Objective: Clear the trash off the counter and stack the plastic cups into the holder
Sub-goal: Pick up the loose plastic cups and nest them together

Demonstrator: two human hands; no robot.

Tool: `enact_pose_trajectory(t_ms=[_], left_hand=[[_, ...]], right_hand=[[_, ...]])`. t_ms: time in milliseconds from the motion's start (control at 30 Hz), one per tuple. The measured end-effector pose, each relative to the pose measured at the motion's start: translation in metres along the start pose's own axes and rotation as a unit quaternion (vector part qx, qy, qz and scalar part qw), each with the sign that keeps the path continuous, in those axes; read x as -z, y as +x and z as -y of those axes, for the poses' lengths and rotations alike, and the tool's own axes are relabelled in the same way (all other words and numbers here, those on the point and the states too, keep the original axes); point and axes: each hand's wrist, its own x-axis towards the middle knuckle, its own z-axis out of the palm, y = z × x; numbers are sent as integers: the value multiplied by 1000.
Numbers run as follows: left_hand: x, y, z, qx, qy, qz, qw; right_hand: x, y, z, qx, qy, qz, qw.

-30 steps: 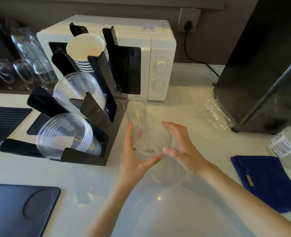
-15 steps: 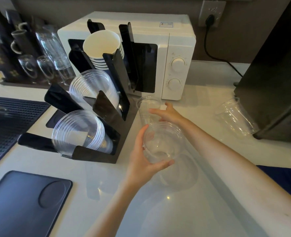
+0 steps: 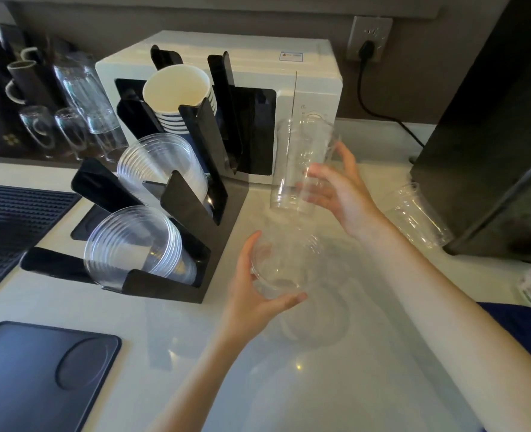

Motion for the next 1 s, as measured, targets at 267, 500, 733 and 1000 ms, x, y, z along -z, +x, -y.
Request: enact_pose_trajectory(t_ms=[267, 500, 733, 1000], left_hand=[[1, 1, -4, -24, 5, 8, 1000], [2, 3, -4, -25, -1, 3, 1000], [-2, 11, -5, -42, 24, 25, 999], [-36, 39, -27, -20, 28, 86, 996]], right_hand=[[1, -87, -11, 125, -201, 71, 969], [12, -113, -41, 146, -327, 98, 928], [33, -123, -55, 152, -383, 34, 911], [111, -87, -13, 151, -423, -167, 878]])
